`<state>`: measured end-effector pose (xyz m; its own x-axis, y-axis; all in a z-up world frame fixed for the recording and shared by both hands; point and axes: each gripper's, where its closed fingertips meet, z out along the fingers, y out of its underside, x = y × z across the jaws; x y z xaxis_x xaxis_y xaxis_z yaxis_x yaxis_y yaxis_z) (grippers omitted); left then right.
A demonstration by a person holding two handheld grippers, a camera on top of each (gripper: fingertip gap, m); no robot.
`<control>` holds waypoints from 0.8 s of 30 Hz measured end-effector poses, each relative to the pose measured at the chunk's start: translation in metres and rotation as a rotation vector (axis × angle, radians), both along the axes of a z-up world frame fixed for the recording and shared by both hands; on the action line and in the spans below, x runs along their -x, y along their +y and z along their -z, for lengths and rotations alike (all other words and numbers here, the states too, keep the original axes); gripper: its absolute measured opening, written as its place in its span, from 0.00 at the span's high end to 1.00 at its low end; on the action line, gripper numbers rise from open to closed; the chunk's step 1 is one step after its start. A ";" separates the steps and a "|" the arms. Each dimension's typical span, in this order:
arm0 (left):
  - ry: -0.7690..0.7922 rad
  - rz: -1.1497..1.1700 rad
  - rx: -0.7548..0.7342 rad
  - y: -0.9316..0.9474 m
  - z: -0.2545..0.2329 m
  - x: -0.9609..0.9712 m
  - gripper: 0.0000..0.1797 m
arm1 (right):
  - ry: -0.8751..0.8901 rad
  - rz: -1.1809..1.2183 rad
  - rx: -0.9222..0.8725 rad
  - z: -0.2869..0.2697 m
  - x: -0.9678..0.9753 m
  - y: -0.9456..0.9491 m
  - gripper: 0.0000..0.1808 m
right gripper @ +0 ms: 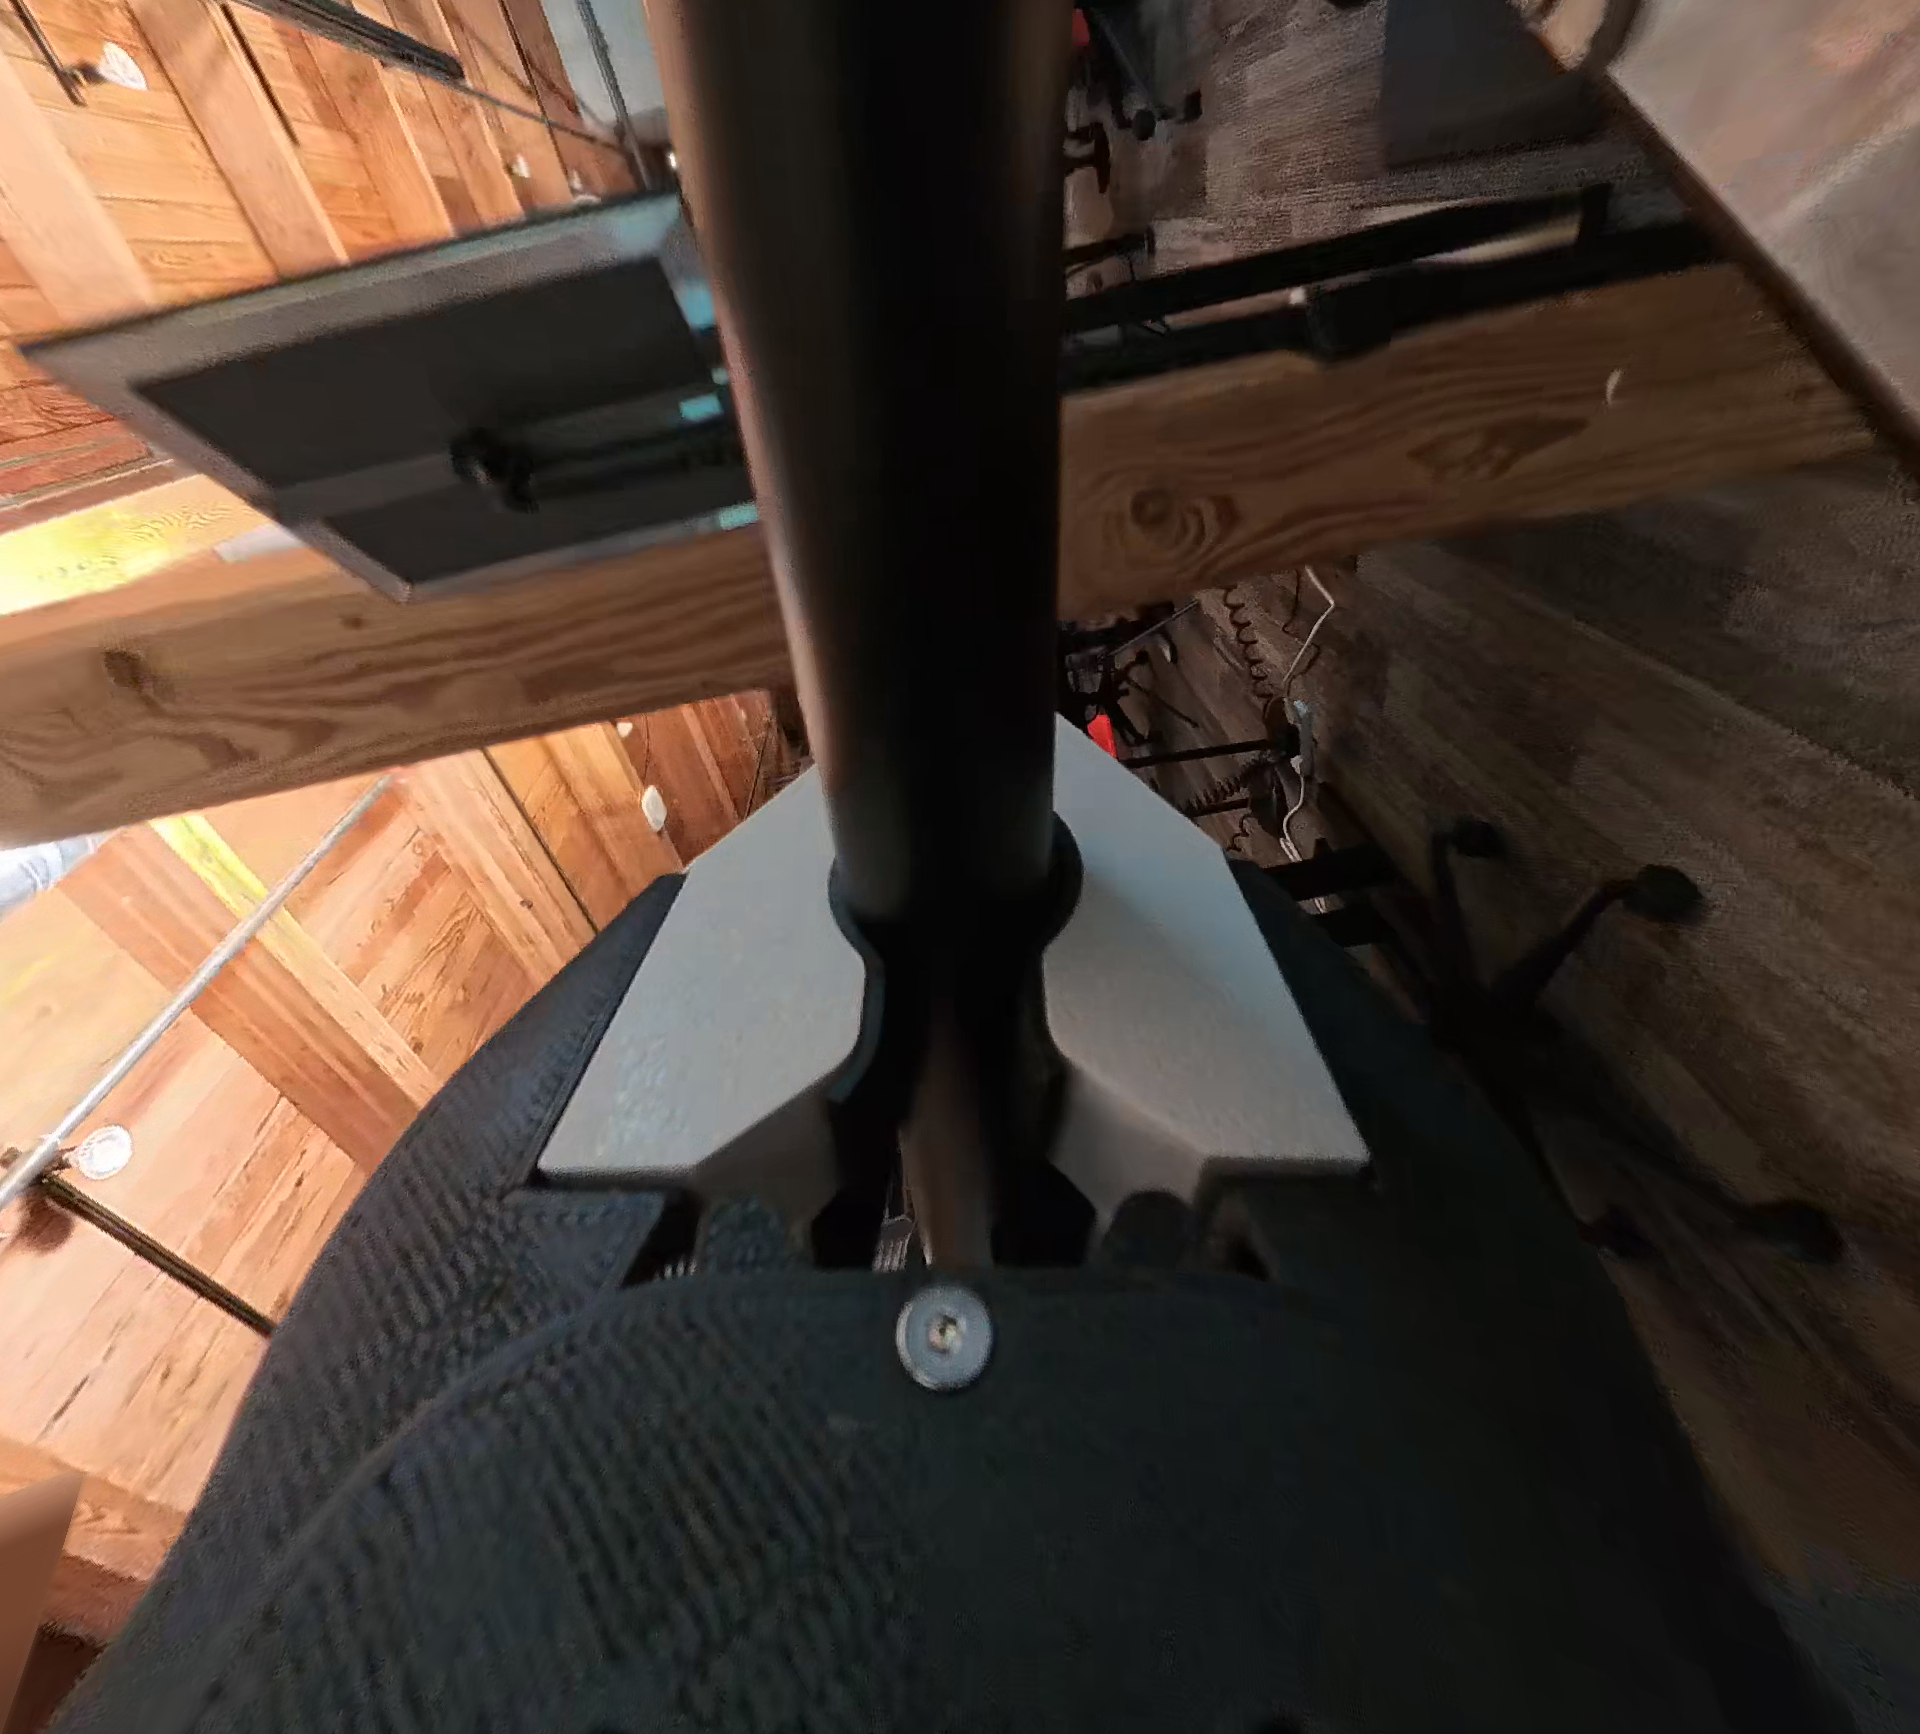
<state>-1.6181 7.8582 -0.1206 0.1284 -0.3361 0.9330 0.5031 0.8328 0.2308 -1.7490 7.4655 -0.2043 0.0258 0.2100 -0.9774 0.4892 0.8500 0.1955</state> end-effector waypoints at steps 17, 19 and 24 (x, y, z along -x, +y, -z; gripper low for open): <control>-0.082 -0.216 0.024 -0.427 0.044 0.158 0.87 | -0.037 -0.201 -0.017 0.047 0.077 -0.437 0.91; -0.085 -0.266 0.010 -0.461 0.050 0.177 0.87 | -0.021 -0.254 -0.016 0.052 0.079 -0.470 0.91; -0.099 -0.343 0.006 -0.506 0.052 0.209 0.86 | -0.049 -0.365 -0.015 0.050 0.067 -0.514 0.91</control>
